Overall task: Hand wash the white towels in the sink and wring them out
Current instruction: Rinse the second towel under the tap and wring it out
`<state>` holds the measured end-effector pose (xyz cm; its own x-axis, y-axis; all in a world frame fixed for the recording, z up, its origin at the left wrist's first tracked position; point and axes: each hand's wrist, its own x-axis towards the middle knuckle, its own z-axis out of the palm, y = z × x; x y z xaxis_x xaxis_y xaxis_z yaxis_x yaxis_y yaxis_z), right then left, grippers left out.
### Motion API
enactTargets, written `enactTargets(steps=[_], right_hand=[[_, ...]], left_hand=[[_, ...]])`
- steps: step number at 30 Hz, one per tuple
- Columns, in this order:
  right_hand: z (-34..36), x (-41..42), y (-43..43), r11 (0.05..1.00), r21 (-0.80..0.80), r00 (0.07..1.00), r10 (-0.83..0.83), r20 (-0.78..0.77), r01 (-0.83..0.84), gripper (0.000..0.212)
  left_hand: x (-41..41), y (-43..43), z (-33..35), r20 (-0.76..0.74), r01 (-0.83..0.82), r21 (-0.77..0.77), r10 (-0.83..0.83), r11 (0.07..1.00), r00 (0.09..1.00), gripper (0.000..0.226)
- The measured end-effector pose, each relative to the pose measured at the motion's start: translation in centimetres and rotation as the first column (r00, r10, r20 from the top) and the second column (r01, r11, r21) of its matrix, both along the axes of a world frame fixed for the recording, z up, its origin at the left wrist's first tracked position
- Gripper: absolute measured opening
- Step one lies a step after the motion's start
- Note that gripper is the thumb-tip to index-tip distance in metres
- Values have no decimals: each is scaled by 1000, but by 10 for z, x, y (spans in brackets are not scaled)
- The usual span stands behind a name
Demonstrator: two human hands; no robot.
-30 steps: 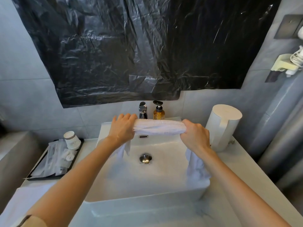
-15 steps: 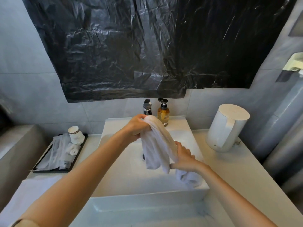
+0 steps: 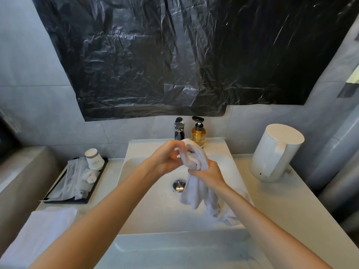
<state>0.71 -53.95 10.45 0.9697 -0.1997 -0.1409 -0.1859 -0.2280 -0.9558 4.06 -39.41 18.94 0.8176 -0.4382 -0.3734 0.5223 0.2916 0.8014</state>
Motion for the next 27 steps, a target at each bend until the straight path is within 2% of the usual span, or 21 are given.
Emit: enactTargets(steps=[2, 4, 5, 7, 9, 11, 12, 14, 15, 17, 18, 20, 21, 23, 25, 27], right_hand=[[5, 7, -9, 996, 28, 989, 85, -120, -82, 41], [7, 14, -17, 981, 83, 956, 188, -227, -173, 64], [9, 17, -20, 967, 134, 934, 246, -259, -217, 72], [8, 21, -22, 925, 262, 877, 354, -325, -276, 78], [9, 25, -23, 882, 357, 818, 437, -374, -308, 67], [9, 27, -23, 835, 434, 765, 513, -390, -339, 45], [8, 28, -22, 806, 469, 731, 557, -394, -361, 39], [4, 31, -19, 762, 509, 649, 627, -430, -399, 33], [1, 33, -16, 746, 523, 595, 655, -466, -412, 31], [-6, 41, -8, 729, 467, 479, 682, -552, -500, 31], [-8, 44, -4, 725, 399, 438, 670, -600, -561, 42], [-7, 48, 0, 745, 258, 422, 587, -691, -615, 65], [-6, 48, 1, 749, 231, 430, 572, -698, -620, 64], [-5, 48, 1, 736, 230, 469, 607, -641, -637, 38], [-9, 45, 1, 722, 190, 499, 619, -606, -665, 28], [-17, 42, 4, 697, -20, 559, 557, -614, -716, 26]], left_hand=[[4, 14, -11, 116, 46, 54, -52, 997, 992, 34], [3, 25, -27, 328, 65, 276, -157, 959, 932, 58], [1, 28, -35, 444, 29, 403, -223, 915, 868, 70], [-4, 34, -50, 646, -89, 536, -341, 839, 683, 87], [-7, 39, -62, 748, -247, 649, -542, 720, 383, 96], [-5, 44, -76, 647, -522, 672, -759, 525, 70, 104], [-3, 45, -82, 568, -627, 639, -823, 445, -6, 109], [2, 45, -93, 464, -779, 538, -885, 321, -44, 118], [5, 43, -96, 441, -818, 493, -896, 296, -59, 117], [12, 40, -97, 408, -853, 415, -903, 317, -137, 96], [17, 37, -97, 389, -851, 408, -906, 332, -167, 80], [28, 33, -99, 343, -801, 496, -923, 336, -175, 58], [33, 32, -101, 334, -747, 573, -928, 338, -164, 53], [38, 30, -103, 325, -615, 730, -943, 298, -72, 50], [37, 27, -108, 213, -475, 868, -972, 144, 96, 52], [34, 22, -117, 136, -389, 920, -970, 48, 203, 62]])
